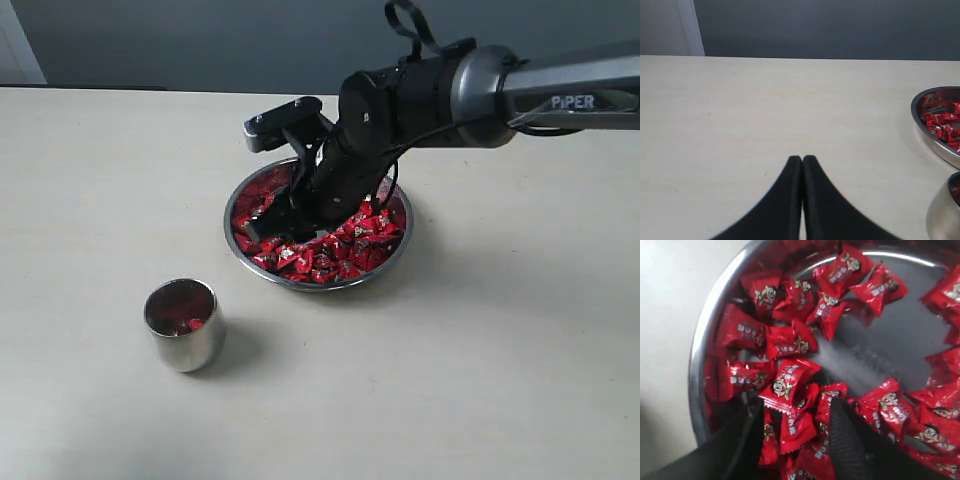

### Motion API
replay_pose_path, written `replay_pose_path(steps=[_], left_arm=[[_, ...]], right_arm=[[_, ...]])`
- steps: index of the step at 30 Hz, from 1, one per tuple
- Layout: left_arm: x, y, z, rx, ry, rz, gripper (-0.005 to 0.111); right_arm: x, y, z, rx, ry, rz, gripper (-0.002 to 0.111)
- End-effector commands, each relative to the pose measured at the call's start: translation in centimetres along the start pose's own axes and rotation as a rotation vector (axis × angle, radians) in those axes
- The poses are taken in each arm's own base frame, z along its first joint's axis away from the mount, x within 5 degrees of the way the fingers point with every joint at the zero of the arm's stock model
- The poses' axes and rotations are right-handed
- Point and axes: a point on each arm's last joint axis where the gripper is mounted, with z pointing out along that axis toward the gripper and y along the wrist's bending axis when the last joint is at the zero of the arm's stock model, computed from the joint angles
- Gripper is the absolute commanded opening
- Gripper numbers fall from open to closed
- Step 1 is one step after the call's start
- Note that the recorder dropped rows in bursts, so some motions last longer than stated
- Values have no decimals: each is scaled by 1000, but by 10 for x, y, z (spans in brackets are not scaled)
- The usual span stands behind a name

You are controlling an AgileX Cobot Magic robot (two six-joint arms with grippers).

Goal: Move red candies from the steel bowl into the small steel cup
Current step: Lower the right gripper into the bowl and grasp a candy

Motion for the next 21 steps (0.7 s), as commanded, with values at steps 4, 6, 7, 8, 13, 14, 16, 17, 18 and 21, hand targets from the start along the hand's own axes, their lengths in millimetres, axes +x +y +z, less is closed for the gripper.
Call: replay_pose_path(steps=[4,6,7,8,13,14,16,17,18,21], left_arm=[[1,0,0,5,-2,-1,0],[1,0,0,5,-2,-1,0],[1,0,0,5,-2,-1,0],[1,0,0,5,-2,-1,0],[1,0,0,5,-2,-1,0],[1,0,0,5,-2,-1,0],[1,0,0,5,-2,-1,0],[1,0,0,5,-2,-1,0],[1,0,0,5,-2,-1,0],[1,0,0,5,-2,-1,0]], right_arm=[[8,-6,27,8,22,8,39],[5,-6,27,11,-10,13,39],[4,-6,27,13,-22,14,39],[3,-6,27,12,-28,16,39],[3,-6,29,14,-34,15,39],[3,-5,29,13,-36,6,39],[3,3,30,3,-32,-41,39],[4,5,32,-2,-28,-51,39],[5,5,33,-3,-25,-58,39],[7,7,38,-7,-16,-55,39]])
